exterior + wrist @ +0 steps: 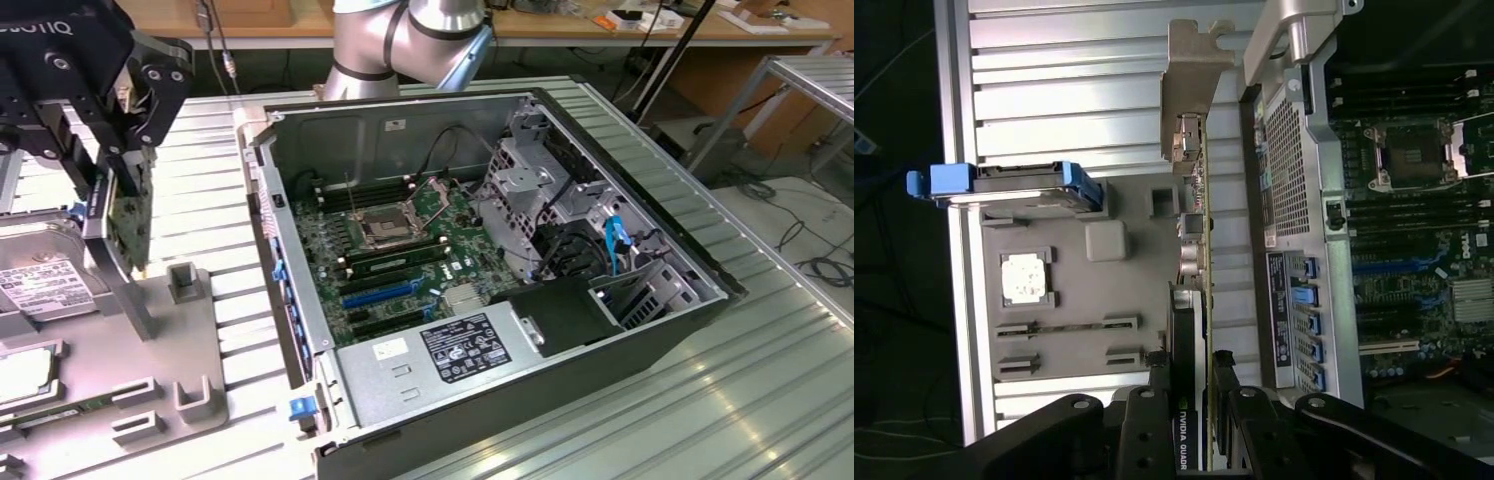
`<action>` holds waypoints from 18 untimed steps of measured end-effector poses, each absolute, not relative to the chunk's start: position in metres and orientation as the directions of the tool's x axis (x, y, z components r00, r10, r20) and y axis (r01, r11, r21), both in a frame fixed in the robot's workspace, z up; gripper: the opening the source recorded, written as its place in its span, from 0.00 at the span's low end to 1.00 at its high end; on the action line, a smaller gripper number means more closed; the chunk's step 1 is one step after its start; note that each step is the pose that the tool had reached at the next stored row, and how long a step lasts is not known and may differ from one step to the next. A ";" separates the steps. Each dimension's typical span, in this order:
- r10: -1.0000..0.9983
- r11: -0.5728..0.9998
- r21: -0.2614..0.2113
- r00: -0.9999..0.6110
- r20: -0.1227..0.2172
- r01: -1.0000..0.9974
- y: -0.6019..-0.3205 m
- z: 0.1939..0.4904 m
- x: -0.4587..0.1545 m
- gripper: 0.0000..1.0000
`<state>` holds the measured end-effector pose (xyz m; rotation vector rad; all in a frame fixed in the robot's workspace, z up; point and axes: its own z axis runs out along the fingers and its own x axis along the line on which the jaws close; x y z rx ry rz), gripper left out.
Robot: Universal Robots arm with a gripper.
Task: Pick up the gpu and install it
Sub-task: 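Pick up the gpu and move the gpu toward the slot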
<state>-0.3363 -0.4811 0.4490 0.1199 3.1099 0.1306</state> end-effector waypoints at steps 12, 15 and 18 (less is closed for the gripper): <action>0.078 0.994 0.085 -0.997 -0.023 0.076 -0.481 0.449 -0.333 0.27; 0.078 0.994 0.085 -0.997 -0.023 0.076 -0.481 0.449 -0.332 0.27; 0.078 0.994 0.085 -0.997 -0.023 0.076 -0.481 0.449 -0.330 0.27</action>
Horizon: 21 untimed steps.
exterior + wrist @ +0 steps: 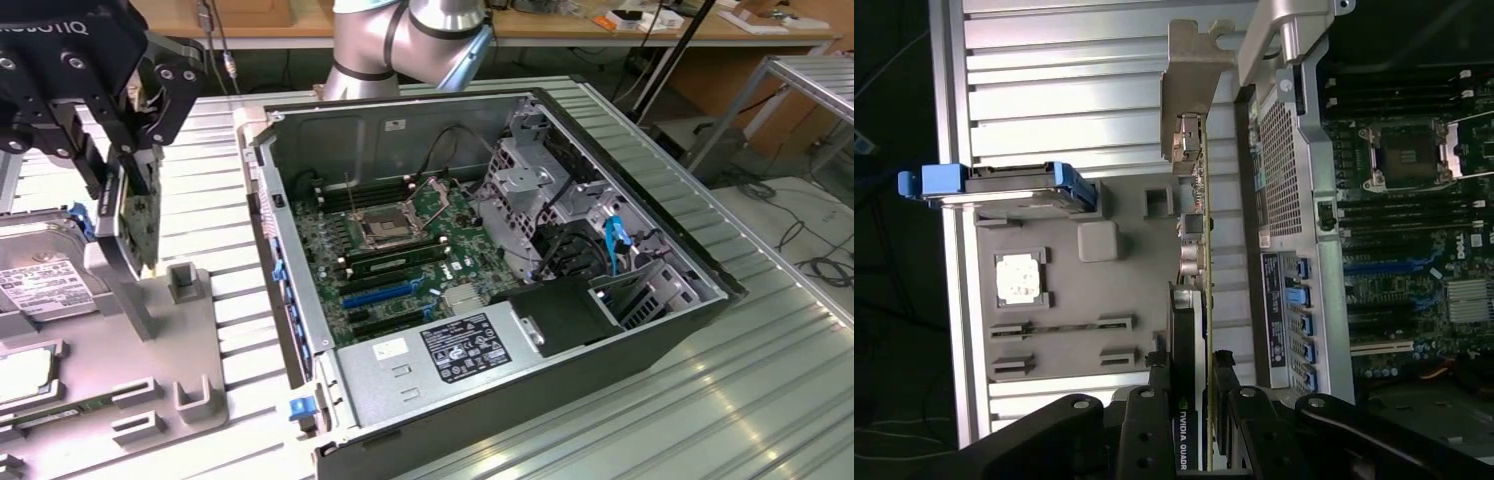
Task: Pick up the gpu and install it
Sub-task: 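Pick up the gpu and move the gpu toward the slot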
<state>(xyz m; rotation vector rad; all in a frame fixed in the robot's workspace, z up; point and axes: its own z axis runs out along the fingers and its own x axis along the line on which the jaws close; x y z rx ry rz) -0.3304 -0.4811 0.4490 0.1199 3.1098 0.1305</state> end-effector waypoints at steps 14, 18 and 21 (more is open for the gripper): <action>0.078 0.994 0.085 -0.997 -0.023 0.076 -0.481 0.449 -0.326 0.27; 0.078 0.994 0.085 -0.997 -0.023 0.076 -0.481 0.449 -0.326 0.27; 0.078 0.994 0.085 -0.997 -0.023 0.076 -0.481 0.449 -0.325 0.27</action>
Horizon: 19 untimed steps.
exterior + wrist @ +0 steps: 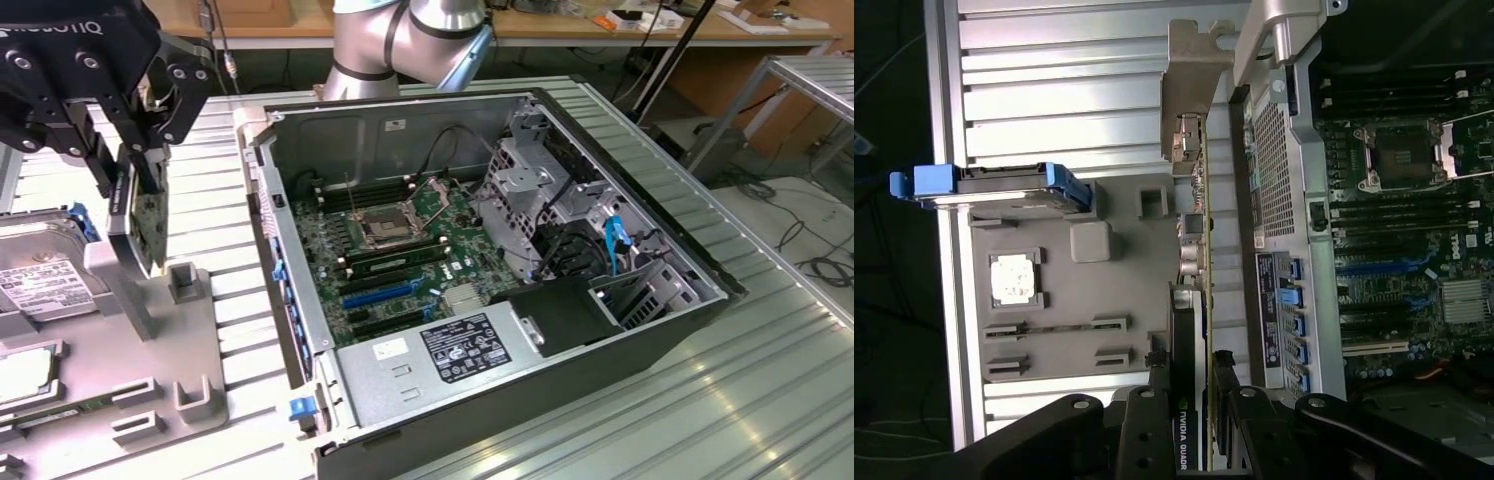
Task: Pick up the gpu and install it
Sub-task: 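Pick up the gpu and move the gpu toward the slot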
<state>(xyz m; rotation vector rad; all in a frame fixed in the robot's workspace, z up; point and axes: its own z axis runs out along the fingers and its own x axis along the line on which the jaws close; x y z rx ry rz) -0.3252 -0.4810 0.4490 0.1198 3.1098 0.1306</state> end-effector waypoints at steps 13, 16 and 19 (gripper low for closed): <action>0.078 0.994 0.085 -0.997 -0.023 0.076 -0.481 0.449 -0.316 0.27; 0.078 0.994 0.085 -0.997 -0.023 0.076 -0.481 0.449 -0.314 0.27; 0.078 0.994 0.085 -0.997 -0.023 0.076 -0.481 0.449 -0.311 0.27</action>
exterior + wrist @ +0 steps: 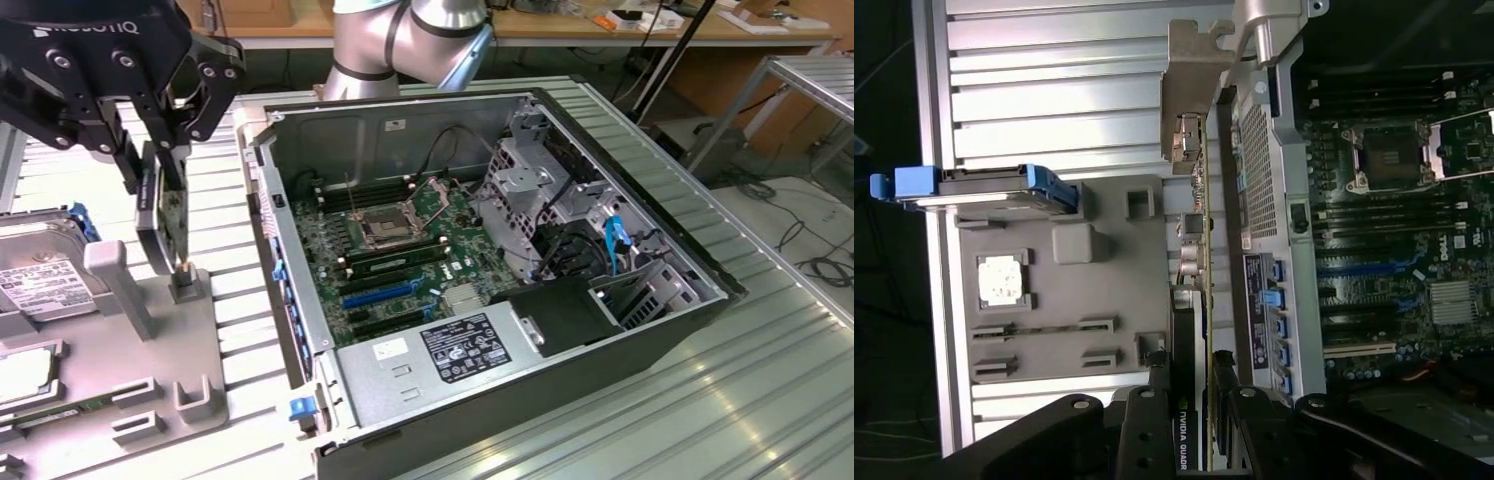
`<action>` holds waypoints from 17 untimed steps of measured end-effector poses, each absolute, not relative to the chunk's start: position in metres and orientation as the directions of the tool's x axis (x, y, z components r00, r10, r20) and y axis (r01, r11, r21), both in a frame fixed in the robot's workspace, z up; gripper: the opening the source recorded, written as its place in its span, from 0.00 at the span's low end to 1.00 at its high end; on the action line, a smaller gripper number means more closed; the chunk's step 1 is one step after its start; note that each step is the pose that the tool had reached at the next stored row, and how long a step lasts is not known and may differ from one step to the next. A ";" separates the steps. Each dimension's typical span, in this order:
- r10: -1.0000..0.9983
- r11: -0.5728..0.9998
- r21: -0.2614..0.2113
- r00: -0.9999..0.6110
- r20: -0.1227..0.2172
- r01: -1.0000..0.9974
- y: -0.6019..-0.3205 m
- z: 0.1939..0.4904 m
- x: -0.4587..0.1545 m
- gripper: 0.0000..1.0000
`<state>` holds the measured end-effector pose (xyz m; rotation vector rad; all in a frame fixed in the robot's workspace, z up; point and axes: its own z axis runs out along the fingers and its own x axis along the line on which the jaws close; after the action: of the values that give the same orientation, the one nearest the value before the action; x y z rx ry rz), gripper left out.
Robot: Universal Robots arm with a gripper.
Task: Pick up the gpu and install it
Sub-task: 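Pick up the gpu and move the gpu toward the slot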
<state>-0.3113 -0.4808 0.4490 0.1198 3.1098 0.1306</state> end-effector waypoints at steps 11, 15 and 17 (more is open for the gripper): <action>0.078 0.994 0.085 -0.997 -0.024 0.076 -0.481 0.449 -0.300 0.27; 0.078 0.994 0.085 -0.997 -0.024 0.076 -0.481 0.449 -0.297 0.27; 0.078 0.994 0.085 -0.997 -0.023 0.076 -0.481 0.449 -0.296 0.27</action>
<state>-0.2961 -0.4806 0.4490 0.1198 3.1098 0.1306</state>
